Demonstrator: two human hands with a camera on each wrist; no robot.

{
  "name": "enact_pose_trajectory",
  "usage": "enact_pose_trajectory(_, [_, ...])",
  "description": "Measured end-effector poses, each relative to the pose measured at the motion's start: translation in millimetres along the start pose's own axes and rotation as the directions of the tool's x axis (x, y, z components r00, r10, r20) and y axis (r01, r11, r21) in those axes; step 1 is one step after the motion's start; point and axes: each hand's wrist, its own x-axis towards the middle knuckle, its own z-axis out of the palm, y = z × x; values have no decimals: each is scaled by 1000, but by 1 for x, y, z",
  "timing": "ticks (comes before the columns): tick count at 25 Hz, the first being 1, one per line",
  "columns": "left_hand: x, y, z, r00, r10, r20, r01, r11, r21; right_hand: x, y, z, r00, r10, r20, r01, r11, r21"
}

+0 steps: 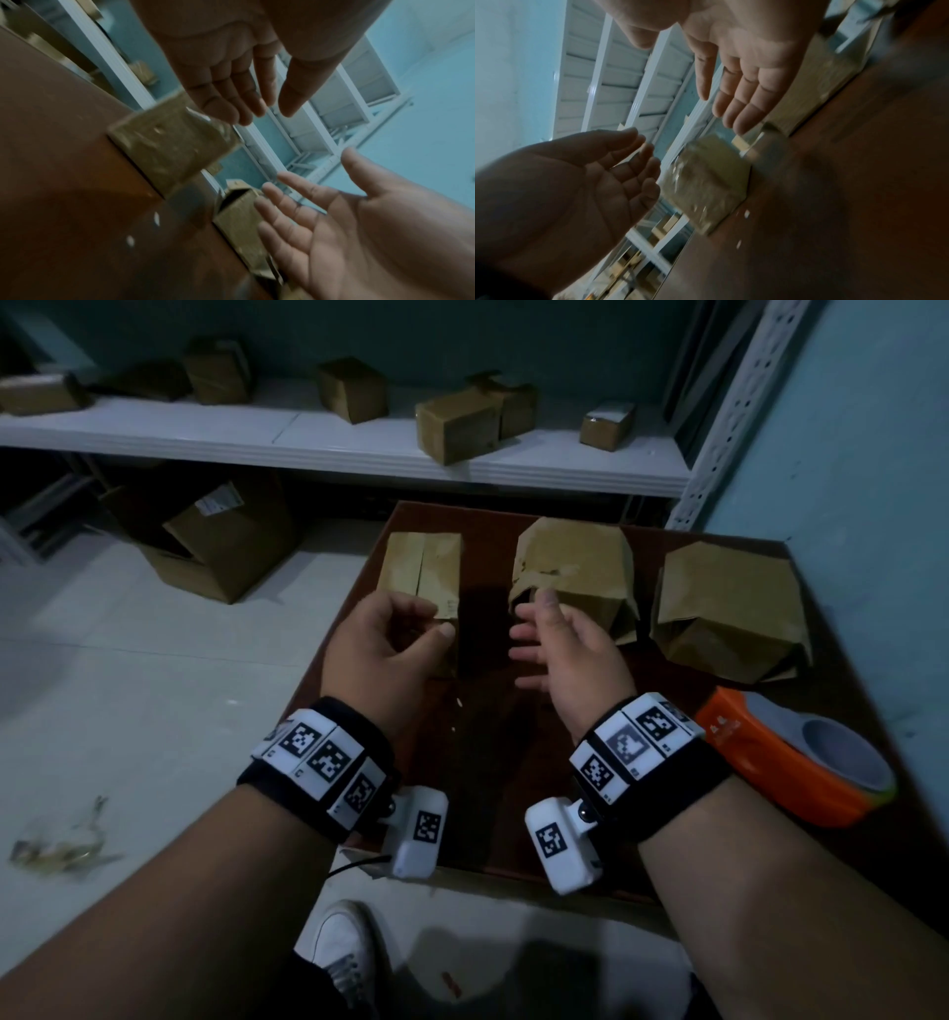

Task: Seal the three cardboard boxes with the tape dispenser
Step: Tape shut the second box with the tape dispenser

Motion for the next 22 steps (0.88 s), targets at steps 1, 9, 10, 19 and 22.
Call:
enact_pose_trajectory(1, [-2,3,7,1000,5,31,-5,1000,2,0,-1,-8,999,-3,-35,4,1000,3])
enact_pose_trajectory(9, [5,26,78,989,13,145,10,988,-156,8,2,-77,967,31,-254,-24,999,31])
enact_pose_trajectory(10, [8,26,86,987,-3,160,30,985,-171,8,4,-84,966,45,-253,-35,998,44])
enact_pose_trajectory(19, [31,24,124,941,-194,277,266,931,-250,35,17,-102,960,214,-183,-178,964,196])
enact_pose_trajectory(22, [33,26,128,929,-237,285,305,926,-221,38,17,-100,963,217,-158,-189,967,172])
